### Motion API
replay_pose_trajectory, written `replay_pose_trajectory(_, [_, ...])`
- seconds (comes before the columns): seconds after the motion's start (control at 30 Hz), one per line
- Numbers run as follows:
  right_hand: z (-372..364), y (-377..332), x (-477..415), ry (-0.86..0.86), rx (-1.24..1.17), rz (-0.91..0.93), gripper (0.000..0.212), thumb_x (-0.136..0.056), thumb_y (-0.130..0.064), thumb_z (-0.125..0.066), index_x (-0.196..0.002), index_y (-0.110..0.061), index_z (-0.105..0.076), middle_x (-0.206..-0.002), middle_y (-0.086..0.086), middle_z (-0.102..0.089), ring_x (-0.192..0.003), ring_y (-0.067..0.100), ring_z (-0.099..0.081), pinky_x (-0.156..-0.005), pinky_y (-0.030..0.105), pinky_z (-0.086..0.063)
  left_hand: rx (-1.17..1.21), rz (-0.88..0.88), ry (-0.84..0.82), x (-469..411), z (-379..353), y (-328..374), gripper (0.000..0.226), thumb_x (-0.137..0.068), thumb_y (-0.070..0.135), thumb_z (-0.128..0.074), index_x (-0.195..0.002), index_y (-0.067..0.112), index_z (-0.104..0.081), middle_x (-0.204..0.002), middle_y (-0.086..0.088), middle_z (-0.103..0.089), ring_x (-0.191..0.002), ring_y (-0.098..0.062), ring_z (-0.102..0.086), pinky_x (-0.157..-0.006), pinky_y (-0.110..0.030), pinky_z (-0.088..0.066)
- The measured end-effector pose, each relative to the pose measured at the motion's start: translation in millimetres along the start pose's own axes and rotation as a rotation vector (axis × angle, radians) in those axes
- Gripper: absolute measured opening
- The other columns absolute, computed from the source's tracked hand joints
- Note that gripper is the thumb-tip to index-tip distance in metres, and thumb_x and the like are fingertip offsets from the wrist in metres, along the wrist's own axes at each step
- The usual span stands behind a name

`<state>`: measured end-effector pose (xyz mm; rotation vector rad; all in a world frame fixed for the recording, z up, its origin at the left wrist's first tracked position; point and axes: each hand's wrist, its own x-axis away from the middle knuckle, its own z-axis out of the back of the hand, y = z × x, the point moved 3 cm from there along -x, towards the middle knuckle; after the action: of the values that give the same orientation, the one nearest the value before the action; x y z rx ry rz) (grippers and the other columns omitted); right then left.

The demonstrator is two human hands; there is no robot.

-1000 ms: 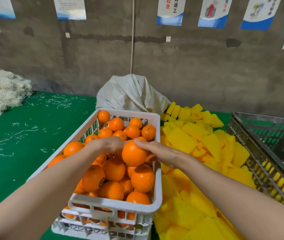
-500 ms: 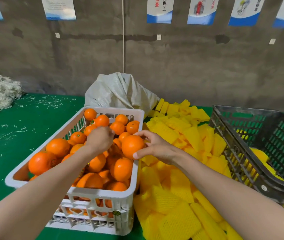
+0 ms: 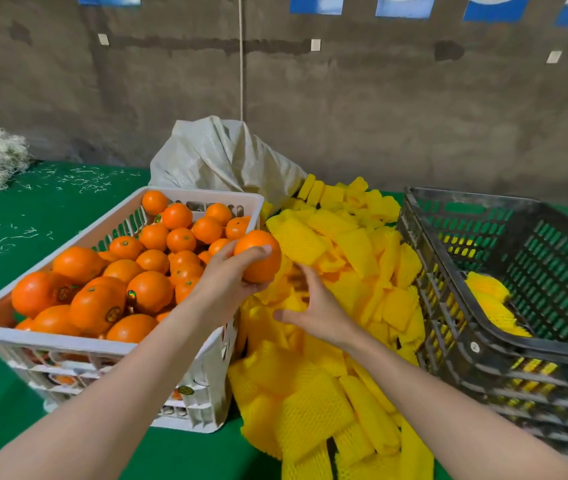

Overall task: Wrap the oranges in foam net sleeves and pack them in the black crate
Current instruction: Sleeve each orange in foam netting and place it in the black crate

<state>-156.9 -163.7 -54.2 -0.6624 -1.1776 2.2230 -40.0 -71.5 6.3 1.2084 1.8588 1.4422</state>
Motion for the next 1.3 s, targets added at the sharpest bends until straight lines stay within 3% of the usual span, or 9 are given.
replay_pose_trajectory(0.07, [-12,25,8,-0.14,0.271,-0.05,0.069,-0.076,-0.024,-0.077,-0.132,-0.005,-0.043,-0.131,0.01,-0.053,-0.122,0.024,-0.05,-0.095,0.025,-0.038,0.034,0.0,0.013,0,2,-2,0.041,-0.087,0.016,-0.063,-0.124,0.023,-0.048,-0.125,-0.007,-0.05,-0.111,-0.029,-0.054,-0.081,-0.036,-0.051])
replay_pose_trajectory(0.17, [-34,50,17,-0.34,0.496,-0.115,0.082,-0.072,-0.042,-0.076,-0.138,-0.01,-0.039,-0.135,0.011,-0.049,-0.125,0.026,-0.044,-0.098,0.03,-0.038,0.018,-0.037,0.03,4,0,-5,0.043,-0.086,0.013,-0.063,-0.125,0.025,-0.048,-0.125,-0.006,-0.051,-0.11,-0.029,-0.054,-0.084,-0.037,-0.049])
replay_pose_trajectory(0.3, [-38,59,14,-0.343,0.624,-0.107,0.055,-0.081,-0.029,-0.07,-0.127,-0.008,-0.05,-0.129,0.014,-0.054,-0.119,0.027,-0.05,-0.093,0.032,-0.04,0.019,-0.049,0.021,8,-2,-9,0.034,-0.086,0.013,-0.063,-0.112,0.031,-0.051,-0.117,-0.001,-0.054,-0.104,-0.023,-0.056,-0.089,-0.039,-0.048])
replay_pose_trajectory(0.47, [16,36,3,0.084,-0.247,-0.173,0.037,-0.086,0.005,-0.059,-0.121,-0.002,-0.051,-0.115,0.022,-0.062,-0.084,0.016,-0.062,-0.075,0.029,-0.047,0.018,-0.05,0.095,8,-1,-17,0.014,-0.085,0.031,-0.062,-0.096,0.026,-0.054,-0.108,-0.003,-0.062,-0.1,-0.023,-0.059,-0.078,-0.03,-0.047])
replay_pose_trajectory(0.67, [39,1,16,-0.035,-0.89,-0.127,0.054,-0.09,0.013,-0.041,-0.123,-0.028,-0.051,-0.101,0.002,-0.071,-0.088,0.016,-0.068,-0.072,0.028,-0.056,0.158,-0.041,0.151,-10,-36,-31,0.059,-0.094,0.057,-0.037,-0.137,0.019,-0.046,-0.123,-0.012,-0.063,-0.11,-0.025,-0.061,-0.097,-0.045,-0.045])
replay_pose_trajectory(0.83, [28,-9,27,-0.042,-0.929,-0.172,0.047,-0.086,0.016,-0.037,-0.118,-0.016,-0.054,-0.093,0.006,-0.069,-0.082,0.015,-0.066,-0.074,0.027,-0.053,0.03,-0.224,0.259,-8,-62,-38,0.057,-0.092,0.059,-0.032,-0.129,0.02,-0.051,-0.117,0.005,-0.059,-0.107,-0.012,-0.056,-0.093,-0.031,-0.042])
replay_pose_trajectory(1.03, [36,-14,38,0.148,-0.431,-0.058,0.016,-0.088,0.008,-0.051,-0.086,-0.006,-0.059,-0.09,0.01,-0.059,-0.086,0.017,-0.052,-0.077,0.028,-0.04,-0.096,-0.346,0.361,-10,-64,-41,0.026,-0.098,0.039,-0.04,-0.114,0.021,-0.051,-0.102,0.004,-0.055,-0.101,-0.011,-0.049,-0.082,-0.019,-0.032])
replay_pose_trajectory(1.13, [46,-21,41,0.263,-0.473,0.013,0.012,-0.074,-0.007,-0.063,-0.074,-0.011,-0.052,-0.08,-0.002,-0.056,-0.079,0.003,-0.051,-0.07,0.015,-0.038,-0.072,-0.356,0.349,-11,-63,-41,0.019,-0.099,0.036,-0.039,-0.109,0.026,-0.052,-0.089,0.007,-0.054,-0.096,-0.012,-0.049,-0.069,-0.011,-0.031])
replay_pose_trajectory(1.3, [46,-26,43,0.051,-0.483,0.036,0.01,-0.089,-0.01,-0.057,-0.08,-0.009,-0.058,-0.074,-0.005,-0.055,-0.074,0.005,-0.047,-0.068,0.02,-0.037,-0.141,-0.398,0.242,-11,-62,-44,0.009,-0.099,0.035,-0.041,-0.099,0.035,-0.05,-0.098,0.017,-0.055,-0.086,0.009,-0.055,-0.062,0.002,-0.037])
